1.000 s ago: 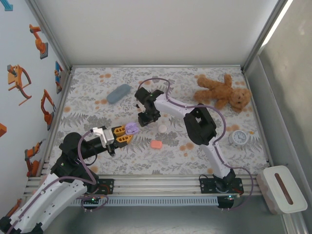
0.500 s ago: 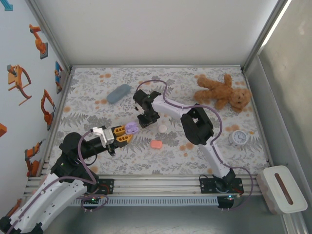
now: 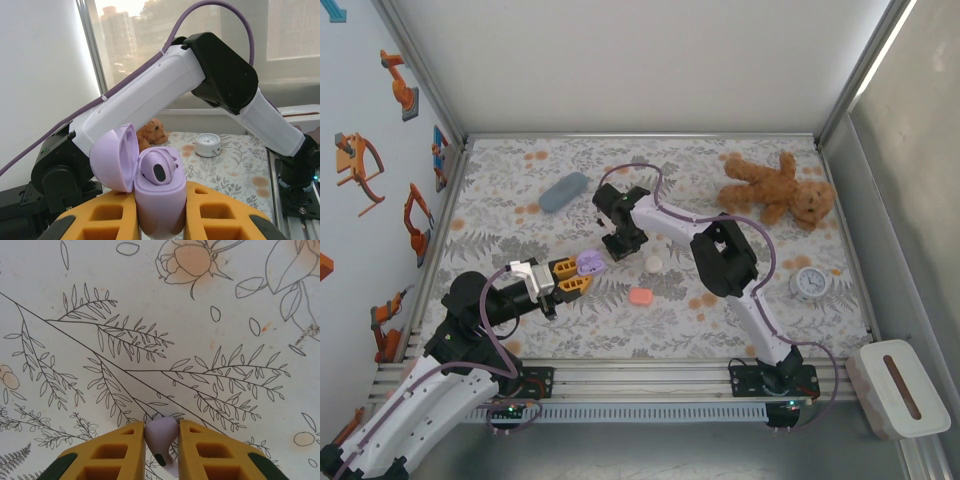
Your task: Insert wireless bluetooth earbuds into charging case
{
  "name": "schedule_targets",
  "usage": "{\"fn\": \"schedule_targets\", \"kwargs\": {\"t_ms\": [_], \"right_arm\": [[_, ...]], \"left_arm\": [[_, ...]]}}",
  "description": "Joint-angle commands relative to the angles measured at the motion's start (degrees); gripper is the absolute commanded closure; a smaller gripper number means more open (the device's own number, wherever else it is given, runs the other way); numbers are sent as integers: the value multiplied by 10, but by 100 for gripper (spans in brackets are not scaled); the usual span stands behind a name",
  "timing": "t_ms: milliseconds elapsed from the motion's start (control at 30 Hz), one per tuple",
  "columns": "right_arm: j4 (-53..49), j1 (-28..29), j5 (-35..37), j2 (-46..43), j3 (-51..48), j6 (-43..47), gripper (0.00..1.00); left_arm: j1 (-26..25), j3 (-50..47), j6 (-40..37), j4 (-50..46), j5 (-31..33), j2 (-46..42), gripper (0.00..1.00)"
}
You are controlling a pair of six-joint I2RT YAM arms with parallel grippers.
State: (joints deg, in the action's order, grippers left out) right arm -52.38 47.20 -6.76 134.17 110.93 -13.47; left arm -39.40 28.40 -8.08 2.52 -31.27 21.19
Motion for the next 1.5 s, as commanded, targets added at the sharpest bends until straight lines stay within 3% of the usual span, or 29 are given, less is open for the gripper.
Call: {"fn": "schedule_targets", "kwargs": {"t_ms": [0,367,733,1100,1467], "right_arm": [[10,5,3,-36,-15,1,80],[69,-9,0,-147,-100,-17,80],[149,-32,43,-387,-232,-57,81],[255,-30,73,-584,-305,-129,81],[360,8,83,-661,-358,-200,82]], "left_arm": [[-3,21,-7,7,0,2,100],[-3,18,4,12,2,4,100],[-6,-36,62,131,-2,42,100],[-13,-34,60,272,24,199,100],[-22,11,57,385,31,338,100]]}}
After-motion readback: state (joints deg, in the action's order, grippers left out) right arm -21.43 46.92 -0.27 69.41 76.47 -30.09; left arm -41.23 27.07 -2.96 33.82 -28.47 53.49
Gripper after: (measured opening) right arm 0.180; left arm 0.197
